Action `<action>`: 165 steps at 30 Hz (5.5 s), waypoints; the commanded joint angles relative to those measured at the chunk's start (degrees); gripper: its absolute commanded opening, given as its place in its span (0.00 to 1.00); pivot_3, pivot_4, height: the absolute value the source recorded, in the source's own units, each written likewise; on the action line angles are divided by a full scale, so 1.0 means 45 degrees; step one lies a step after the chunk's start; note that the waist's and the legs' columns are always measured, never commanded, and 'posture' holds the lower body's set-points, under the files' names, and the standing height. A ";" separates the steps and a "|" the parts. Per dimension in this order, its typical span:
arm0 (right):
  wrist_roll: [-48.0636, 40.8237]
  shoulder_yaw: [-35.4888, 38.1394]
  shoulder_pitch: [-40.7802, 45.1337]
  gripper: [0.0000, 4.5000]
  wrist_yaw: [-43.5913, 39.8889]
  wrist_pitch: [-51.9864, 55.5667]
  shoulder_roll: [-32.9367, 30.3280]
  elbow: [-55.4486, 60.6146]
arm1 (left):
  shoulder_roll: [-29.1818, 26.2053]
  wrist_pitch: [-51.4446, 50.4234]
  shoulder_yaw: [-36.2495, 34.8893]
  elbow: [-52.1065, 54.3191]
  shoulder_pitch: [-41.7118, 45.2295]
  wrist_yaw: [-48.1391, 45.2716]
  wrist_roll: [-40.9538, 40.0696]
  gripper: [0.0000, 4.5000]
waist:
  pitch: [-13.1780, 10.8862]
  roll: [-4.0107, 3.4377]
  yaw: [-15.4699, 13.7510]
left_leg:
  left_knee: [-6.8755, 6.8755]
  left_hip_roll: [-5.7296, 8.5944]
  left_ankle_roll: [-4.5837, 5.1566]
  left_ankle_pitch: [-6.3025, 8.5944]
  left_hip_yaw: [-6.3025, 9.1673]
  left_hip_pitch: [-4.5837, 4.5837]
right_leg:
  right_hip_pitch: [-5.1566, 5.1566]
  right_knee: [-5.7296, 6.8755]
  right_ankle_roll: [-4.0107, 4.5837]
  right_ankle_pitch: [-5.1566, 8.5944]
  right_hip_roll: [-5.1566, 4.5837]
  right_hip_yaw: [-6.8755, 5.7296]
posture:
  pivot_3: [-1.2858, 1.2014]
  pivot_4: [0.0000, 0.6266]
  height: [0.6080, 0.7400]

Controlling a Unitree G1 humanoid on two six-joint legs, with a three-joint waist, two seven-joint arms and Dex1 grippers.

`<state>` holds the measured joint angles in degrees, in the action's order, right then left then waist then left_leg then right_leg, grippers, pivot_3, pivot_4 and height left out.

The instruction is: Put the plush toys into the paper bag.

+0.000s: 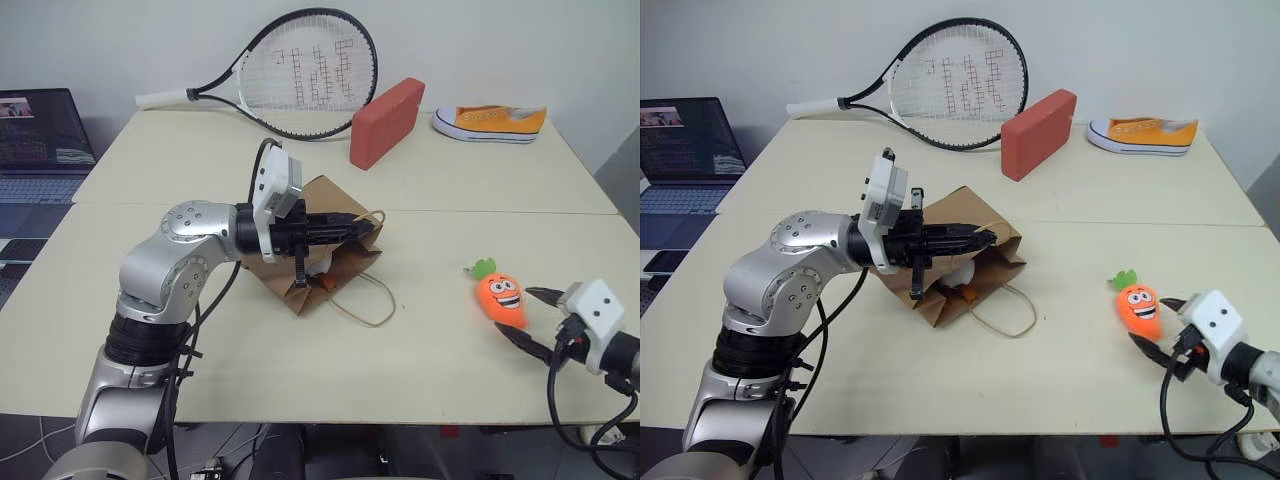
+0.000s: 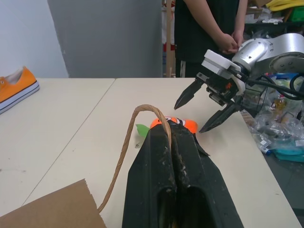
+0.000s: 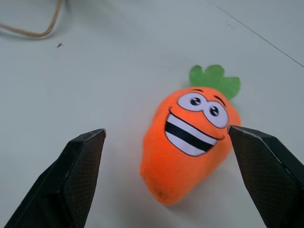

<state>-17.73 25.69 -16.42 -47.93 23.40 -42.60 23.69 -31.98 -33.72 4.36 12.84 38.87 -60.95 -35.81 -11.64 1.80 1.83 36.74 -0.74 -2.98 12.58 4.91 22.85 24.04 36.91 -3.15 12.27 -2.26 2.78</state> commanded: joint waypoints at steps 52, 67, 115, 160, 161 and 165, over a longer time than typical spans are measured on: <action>-0.2496 -0.8224 0.9498 0.00 0.1980 0.6798 0.1948 -0.0250 | -0.0359 -0.0398 -0.0473 0.0718 0.0528 -0.0176 -0.0548 0.00 | -0.0005 -0.0010 -0.0002 | 0.0009 0.0005 0.0001 0.0001 0.0011 0.0019 | 0.0011 0.0003 -0.0016 -0.0010 0.0004 0.0009 | 0.52 0.24 1.00; -0.3023 -0.6276 1.1141 0.00 0.4979 0.8178 0.6398 -0.2806 | -0.0296 -0.0743 -0.0143 0.1315 0.0222 -0.0235 -0.0822 0.00 | -0.0006 -0.0013 0.0036 | -0.0011 0.0005 0.0002 0.0001 0.0033 0.0015 | 0.0014 0.0015 -0.0073 -0.0045 0.0009 -0.0007 | 0.52 0.24 1.00; -0.4289 -0.6278 1.0076 0.99 0.3220 0.8093 0.3249 0.0552 | 0.0470 -0.0129 -0.0107 0.0308 0.0638 0.0461 -0.0197 0.00 | -0.0009 -0.0017 0.0098 | -0.0078 0.0003 0.0002 0.0000 0.0041 0.0009 | 0.0027 -0.0003 -0.0069 -0.0042 0.0013 -0.0019 | 0.52 0.24 1.00; -0.1017 -0.7104 0.9084 0.99 0.6280 0.5257 0.5735 -0.0805 | 0.0370 -0.0945 -0.0405 0.1081 0.0253 0.0499 -0.1273 0.00 | -0.0008 -0.0017 0.0130 | -0.0081 0.0003 0.0002 0.0000 0.0050 0.0001 | 0.0026 0.0007 -0.0067 -0.0041 0.0013 -0.0022 | 0.52 0.24 1.00; -0.1139 -0.6852 0.9160 0.99 0.6426 0.5451 0.5916 -0.0894 | 0.0285 -0.0975 -0.0420 0.1121 0.0195 0.0443 -0.1290 0.00 | -0.0008 -0.0017 0.0127 | -0.0081 0.0002 0.0001 0.0000 0.0052 0.0001 | 0.0026 0.0008 -0.0067 -0.0041 0.0014 -0.0023 | 0.52 0.24 1.00; -0.1464 -0.6140 0.9464 0.99 0.6646 0.6030 0.6377 -0.1121 | -0.0058 -0.1056 -0.0548 0.1108 0.0026 0.0298 -0.1276 0.00 | -0.0008 -0.0017 0.0125 | -0.0081 0.0003 0.0001 0.0000 0.0046 0.0002 | 0.0025 0.0004 -0.0067 -0.0041 0.0013 -0.0017 | 0.52 0.24 1.00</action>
<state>-23.07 -4.12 24.81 -18.57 49.96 -14.36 17.90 -31.68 -38.66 3.13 15.91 38.49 -59.26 -40.49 -11.68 1.72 2.39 36.38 -0.73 -2.97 12.58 5.13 22.86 24.15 36.93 -3.45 12.09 -2.20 2.69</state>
